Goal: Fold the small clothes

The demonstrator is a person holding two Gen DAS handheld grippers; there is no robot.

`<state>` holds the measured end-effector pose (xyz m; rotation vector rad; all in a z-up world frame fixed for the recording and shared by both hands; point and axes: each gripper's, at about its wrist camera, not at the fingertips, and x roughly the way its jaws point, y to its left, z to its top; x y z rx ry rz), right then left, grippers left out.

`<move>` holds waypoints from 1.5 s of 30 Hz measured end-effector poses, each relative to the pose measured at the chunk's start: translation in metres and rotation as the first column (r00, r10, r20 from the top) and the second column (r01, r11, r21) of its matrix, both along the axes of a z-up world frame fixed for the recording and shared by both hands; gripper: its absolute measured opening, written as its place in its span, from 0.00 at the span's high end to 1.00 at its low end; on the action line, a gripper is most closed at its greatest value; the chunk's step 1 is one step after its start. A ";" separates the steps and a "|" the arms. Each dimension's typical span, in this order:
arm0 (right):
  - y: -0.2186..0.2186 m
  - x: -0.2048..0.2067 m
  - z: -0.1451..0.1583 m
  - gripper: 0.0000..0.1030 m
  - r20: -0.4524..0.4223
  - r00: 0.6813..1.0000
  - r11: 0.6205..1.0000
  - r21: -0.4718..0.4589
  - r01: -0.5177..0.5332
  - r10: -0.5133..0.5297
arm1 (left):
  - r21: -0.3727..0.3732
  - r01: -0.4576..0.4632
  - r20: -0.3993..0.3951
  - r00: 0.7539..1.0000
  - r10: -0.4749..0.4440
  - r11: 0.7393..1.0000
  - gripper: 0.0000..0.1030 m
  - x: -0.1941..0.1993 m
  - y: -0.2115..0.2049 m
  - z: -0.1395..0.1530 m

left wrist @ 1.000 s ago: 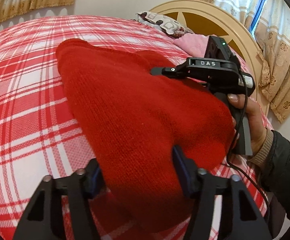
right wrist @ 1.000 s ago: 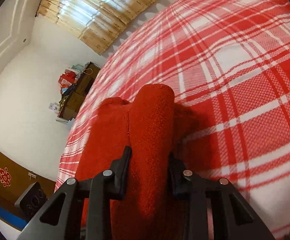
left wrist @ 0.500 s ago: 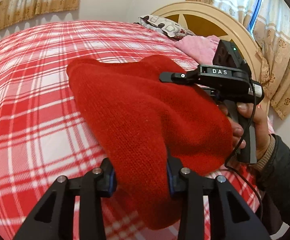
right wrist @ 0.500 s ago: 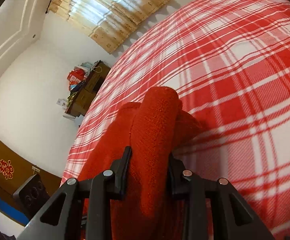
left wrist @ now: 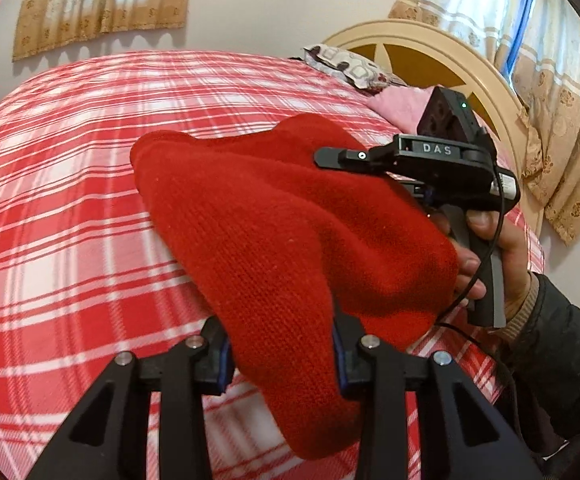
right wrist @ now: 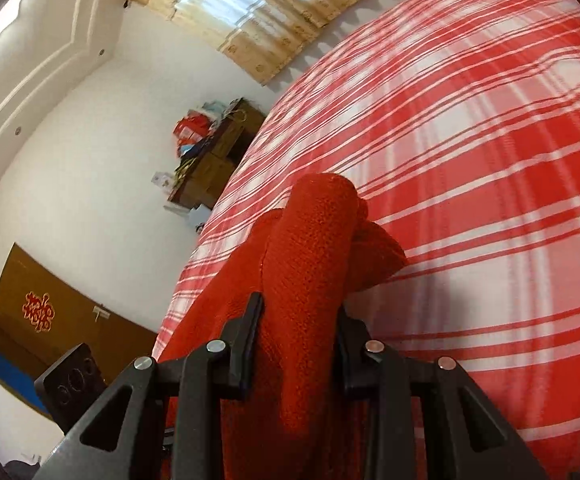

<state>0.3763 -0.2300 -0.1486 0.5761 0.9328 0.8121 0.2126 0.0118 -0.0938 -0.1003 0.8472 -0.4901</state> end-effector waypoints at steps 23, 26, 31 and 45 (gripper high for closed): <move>0.143 -0.015 0.008 0.69 0.017 0.982 0.982 0.027 -0.189 0.189 | 0.027 -0.193 0.057 0.980 0.192 0.981 0.63 -0.042 0.081 0.004; 0.160 -0.017 0.010 0.69 0.016 0.978 0.977 0.030 -0.210 0.210 | 0.035 -0.214 0.068 0.975 0.211 0.976 0.63 -0.046 0.088 0.005; 0.188 -0.021 0.010 0.69 0.017 0.967 0.967 0.029 -0.253 0.252 | 0.040 -0.245 0.074 0.968 0.242 0.969 0.63 -0.056 0.102 0.003; 0.249 -0.032 -0.010 0.69 -0.031 0.946 0.946 0.012 -0.324 0.324 | 0.066 -0.320 0.066 0.946 0.316 0.945 0.63 -0.081 0.137 -0.015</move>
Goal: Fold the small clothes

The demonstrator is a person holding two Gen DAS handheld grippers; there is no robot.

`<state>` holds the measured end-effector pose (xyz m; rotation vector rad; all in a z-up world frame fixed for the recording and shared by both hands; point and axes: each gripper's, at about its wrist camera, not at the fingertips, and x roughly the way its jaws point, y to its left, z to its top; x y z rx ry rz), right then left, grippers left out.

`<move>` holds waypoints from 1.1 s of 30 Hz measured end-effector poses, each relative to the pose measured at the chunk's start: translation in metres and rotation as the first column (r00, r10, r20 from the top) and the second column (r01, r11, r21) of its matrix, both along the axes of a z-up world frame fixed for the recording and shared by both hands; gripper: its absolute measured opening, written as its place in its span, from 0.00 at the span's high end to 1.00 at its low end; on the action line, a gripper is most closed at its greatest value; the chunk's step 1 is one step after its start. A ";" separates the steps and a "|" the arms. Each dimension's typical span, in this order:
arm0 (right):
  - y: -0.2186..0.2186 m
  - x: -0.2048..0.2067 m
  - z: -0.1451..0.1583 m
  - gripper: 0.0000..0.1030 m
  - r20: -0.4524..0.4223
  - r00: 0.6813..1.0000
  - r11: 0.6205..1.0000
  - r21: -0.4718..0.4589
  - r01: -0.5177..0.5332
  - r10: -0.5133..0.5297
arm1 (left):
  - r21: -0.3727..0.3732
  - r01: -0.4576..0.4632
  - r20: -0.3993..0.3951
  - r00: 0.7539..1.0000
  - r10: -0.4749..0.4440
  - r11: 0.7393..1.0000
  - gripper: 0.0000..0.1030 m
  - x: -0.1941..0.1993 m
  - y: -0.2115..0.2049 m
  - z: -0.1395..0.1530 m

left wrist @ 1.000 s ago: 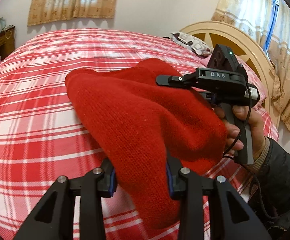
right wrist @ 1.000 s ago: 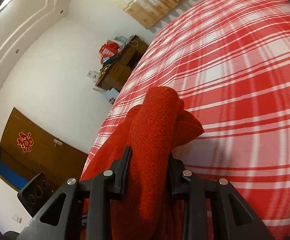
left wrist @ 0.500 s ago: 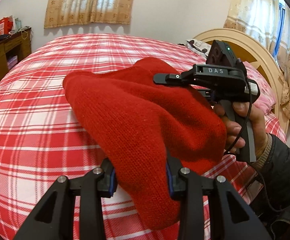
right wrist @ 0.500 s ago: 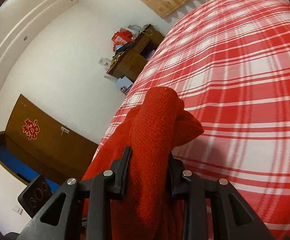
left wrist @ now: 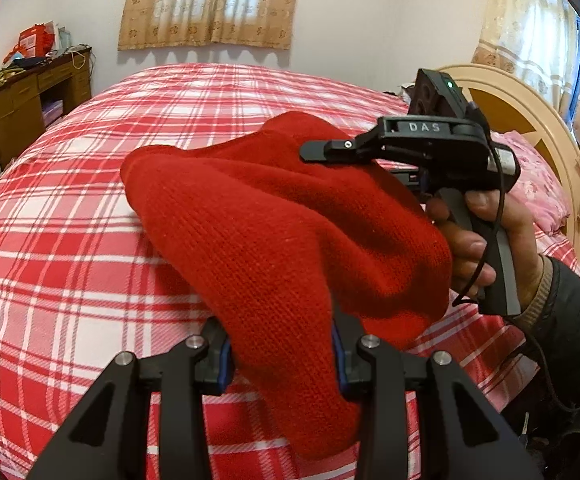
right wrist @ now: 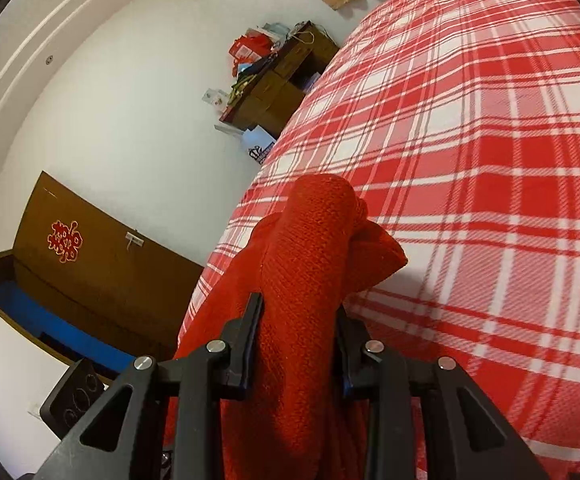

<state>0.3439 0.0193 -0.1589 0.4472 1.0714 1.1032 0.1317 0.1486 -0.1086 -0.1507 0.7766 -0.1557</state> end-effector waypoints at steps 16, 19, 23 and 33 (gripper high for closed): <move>0.037 -0.002 -0.018 0.69 -0.029 0.999 0.999 -0.040 -0.036 0.035 | -0.015 -0.027 -0.036 0.999 0.026 1.000 0.63 -0.028 0.012 -0.023; 0.033 0.001 -0.026 0.69 -0.048 0.998 0.999 -0.032 -0.032 0.030 | -0.014 -0.028 -0.057 0.998 0.027 0.999 0.63 -0.030 0.014 -0.032; 0.028 0.002 -0.029 0.69 -0.051 0.998 0.999 -0.038 -0.032 0.030 | -0.018 -0.024 -0.065 0.998 0.023 1.000 0.63 -0.034 0.016 -0.035; 0.021 0.002 -0.043 0.66 -0.067 0.998 0.997 -0.083 0.004 -0.009 | -0.025 -0.027 -0.075 0.997 0.025 0.999 0.57 -0.037 0.015 -0.041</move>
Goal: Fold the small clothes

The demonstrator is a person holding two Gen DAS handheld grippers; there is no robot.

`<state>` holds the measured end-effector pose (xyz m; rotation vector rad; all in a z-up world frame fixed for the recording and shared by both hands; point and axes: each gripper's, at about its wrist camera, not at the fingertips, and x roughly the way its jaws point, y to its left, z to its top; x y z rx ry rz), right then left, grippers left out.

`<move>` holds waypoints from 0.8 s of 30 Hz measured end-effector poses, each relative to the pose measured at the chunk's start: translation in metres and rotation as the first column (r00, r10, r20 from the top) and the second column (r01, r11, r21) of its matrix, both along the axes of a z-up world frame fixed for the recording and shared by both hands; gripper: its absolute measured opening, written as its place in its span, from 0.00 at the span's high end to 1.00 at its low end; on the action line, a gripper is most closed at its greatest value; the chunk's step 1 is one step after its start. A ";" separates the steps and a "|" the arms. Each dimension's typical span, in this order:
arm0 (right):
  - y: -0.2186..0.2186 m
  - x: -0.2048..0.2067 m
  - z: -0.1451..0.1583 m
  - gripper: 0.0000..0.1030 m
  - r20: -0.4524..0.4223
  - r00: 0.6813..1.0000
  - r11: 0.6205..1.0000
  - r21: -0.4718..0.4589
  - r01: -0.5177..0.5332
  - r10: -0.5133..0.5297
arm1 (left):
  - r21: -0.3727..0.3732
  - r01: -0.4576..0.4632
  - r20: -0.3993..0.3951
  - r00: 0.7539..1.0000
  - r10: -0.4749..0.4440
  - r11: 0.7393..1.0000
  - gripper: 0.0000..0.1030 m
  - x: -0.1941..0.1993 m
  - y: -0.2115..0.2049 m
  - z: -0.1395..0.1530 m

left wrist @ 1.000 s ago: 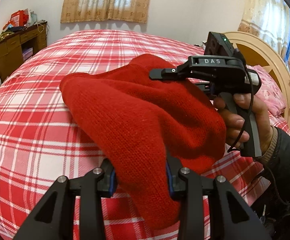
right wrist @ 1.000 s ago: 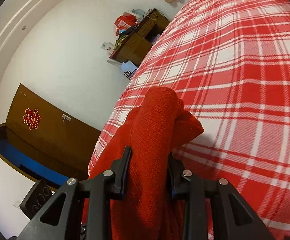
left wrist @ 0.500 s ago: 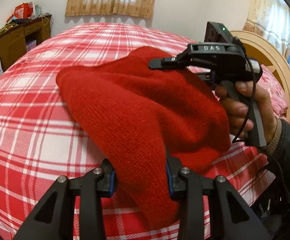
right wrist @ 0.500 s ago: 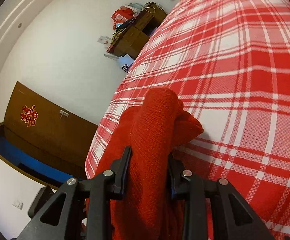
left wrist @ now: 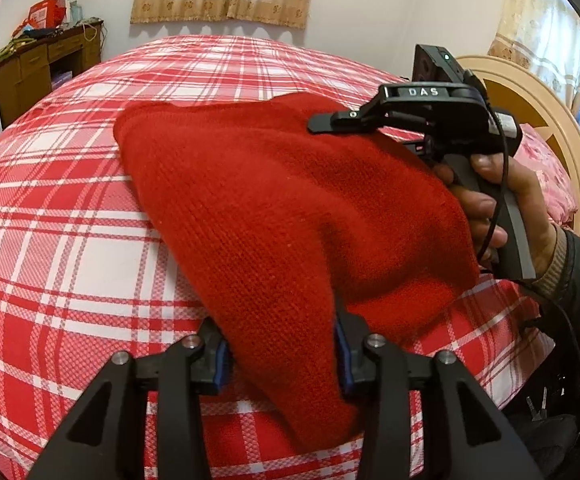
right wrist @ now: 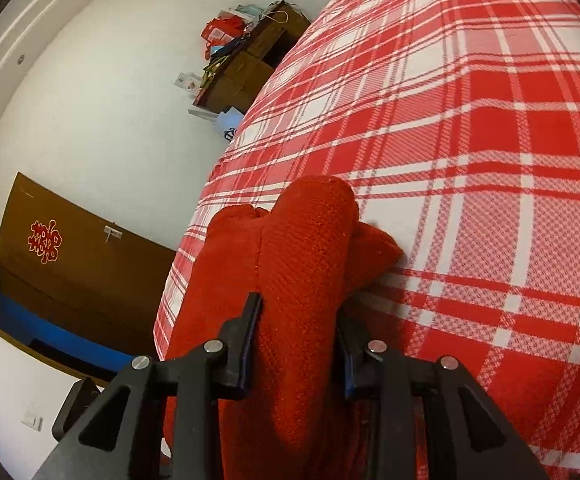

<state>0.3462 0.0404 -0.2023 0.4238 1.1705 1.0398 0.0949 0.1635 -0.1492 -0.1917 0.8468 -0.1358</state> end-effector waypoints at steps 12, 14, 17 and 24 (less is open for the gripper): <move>-0.008 -0.006 0.005 0.59 0.060 0.997 0.995 -0.083 0.054 -0.050 | 0.027 -0.012 -0.032 0.999 0.012 1.000 0.47 -0.019 -0.003 0.009; -0.019 -0.010 0.018 0.57 0.096 0.992 0.995 -0.064 0.083 -0.076 | 0.036 -0.016 -0.014 1.000 0.017 0.999 0.47 -0.025 -0.001 0.019; -0.040 -0.026 0.048 0.53 0.193 0.973 0.991 -0.024 0.133 -0.126 | 0.043 -0.020 0.017 1.000 0.019 0.999 0.39 -0.032 0.003 0.037; -0.023 -0.097 0.074 0.46 0.283 0.951 0.989 0.042 -0.138 0.121 | 0.091 -0.131 0.093 0.988 0.123 0.987 0.21 -0.022 0.015 0.044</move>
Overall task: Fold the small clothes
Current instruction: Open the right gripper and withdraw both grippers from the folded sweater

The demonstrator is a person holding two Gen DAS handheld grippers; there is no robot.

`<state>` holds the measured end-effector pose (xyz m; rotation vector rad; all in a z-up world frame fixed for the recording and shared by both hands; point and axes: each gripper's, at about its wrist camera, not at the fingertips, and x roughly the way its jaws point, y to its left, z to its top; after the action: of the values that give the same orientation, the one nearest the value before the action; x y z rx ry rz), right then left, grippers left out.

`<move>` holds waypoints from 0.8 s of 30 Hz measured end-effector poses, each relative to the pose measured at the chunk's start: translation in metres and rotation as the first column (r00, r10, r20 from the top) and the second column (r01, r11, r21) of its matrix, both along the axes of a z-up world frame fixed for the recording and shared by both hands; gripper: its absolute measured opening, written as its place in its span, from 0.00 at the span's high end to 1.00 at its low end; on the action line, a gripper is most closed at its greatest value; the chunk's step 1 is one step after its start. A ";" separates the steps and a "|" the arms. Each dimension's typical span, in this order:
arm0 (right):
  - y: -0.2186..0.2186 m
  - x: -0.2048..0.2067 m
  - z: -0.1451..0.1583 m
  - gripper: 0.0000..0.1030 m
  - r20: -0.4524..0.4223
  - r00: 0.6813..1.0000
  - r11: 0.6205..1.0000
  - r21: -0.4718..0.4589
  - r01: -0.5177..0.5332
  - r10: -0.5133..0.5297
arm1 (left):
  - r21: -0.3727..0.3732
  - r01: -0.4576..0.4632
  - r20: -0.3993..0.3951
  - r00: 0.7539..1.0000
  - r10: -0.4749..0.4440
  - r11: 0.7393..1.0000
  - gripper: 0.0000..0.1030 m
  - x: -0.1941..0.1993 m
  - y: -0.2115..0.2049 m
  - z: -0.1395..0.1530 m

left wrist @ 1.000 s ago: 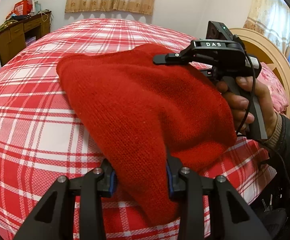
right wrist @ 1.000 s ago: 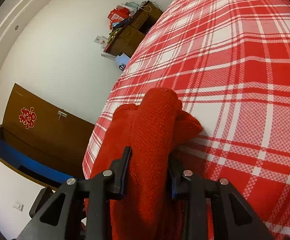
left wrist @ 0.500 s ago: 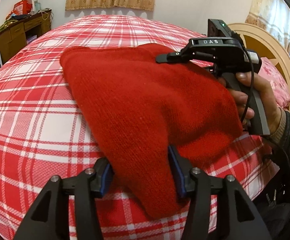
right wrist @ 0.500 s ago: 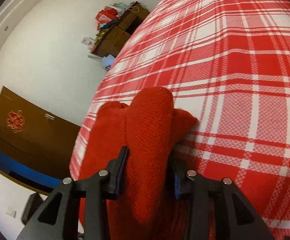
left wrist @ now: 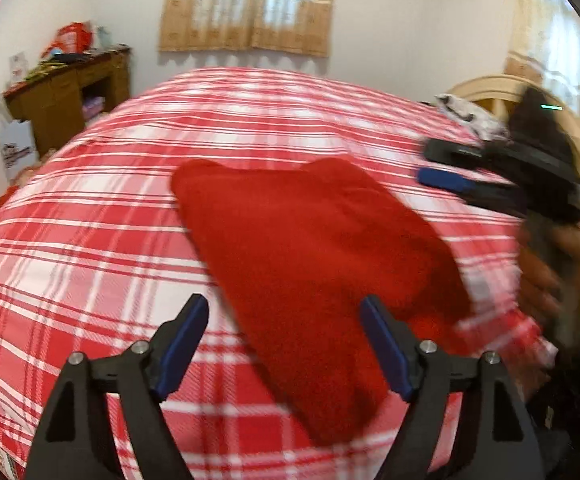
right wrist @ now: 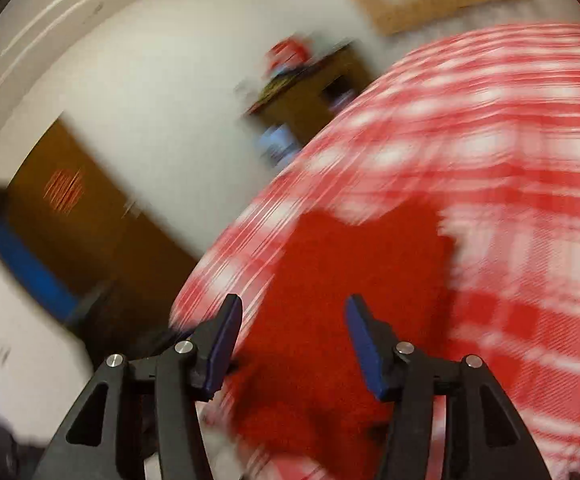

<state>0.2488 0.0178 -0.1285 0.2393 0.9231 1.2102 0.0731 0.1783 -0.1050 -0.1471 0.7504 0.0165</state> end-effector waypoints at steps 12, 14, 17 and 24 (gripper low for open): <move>-0.023 -0.001 -0.055 0.57 -0.033 0.997 0.993 -0.093 0.071 -0.074 | 0.003 -0.069 -0.068 0.995 0.069 0.998 0.07 0.013 0.014 -0.044; -0.024 -0.005 -0.049 0.56 -0.058 0.994 0.991 -0.094 0.092 -0.098 | -0.003 -0.081 -0.065 0.995 0.081 0.997 0.07 0.011 0.015 -0.041; -0.032 -0.030 -0.021 0.52 0.076 0.982 0.975 -0.126 0.184 -0.175 | 0.021 -0.114 -0.059 0.992 0.115 0.993 0.07 0.002 0.009 -0.025; -0.053 -0.106 0.051 0.30 0.513 0.796 0.910 -0.064 0.409 -0.322 | 0.070 -0.130 0.104 0.987 0.122 0.989 0.02 -0.035 -0.007 0.032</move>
<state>0.1429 -0.0350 -0.0776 -0.0365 0.4917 0.7641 0.0384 0.1715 -0.0727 -0.1210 0.6390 0.1574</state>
